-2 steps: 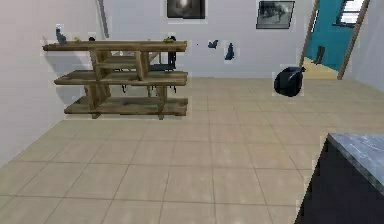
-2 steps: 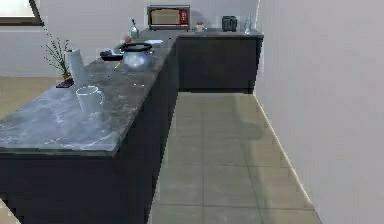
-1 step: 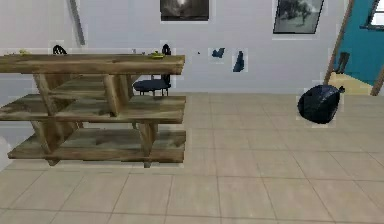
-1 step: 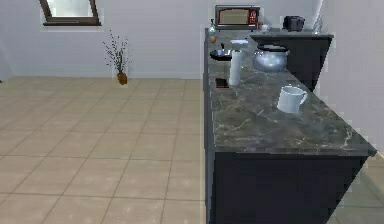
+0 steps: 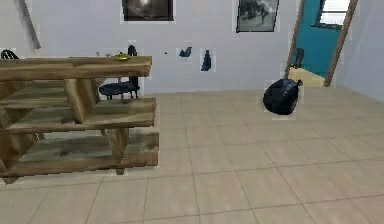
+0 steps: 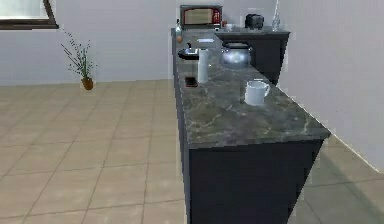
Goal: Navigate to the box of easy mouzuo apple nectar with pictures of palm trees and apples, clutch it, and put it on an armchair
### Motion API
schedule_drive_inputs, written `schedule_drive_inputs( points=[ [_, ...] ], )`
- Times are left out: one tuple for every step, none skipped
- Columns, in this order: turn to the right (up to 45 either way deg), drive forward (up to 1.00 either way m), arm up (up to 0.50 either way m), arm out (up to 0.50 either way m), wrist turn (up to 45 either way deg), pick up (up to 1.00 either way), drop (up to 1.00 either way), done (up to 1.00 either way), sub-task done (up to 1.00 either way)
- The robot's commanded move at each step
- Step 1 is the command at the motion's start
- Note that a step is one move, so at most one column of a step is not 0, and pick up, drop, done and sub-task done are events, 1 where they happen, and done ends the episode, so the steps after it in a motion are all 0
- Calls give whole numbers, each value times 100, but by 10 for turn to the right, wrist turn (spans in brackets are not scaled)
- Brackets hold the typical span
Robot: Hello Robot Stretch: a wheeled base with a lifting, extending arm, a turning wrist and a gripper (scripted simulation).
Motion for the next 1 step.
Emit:
schedule_drive_inputs(
  points=[
    [0, 20, 0, 0, 0, 0, 0, 0, 0]
  ],
)
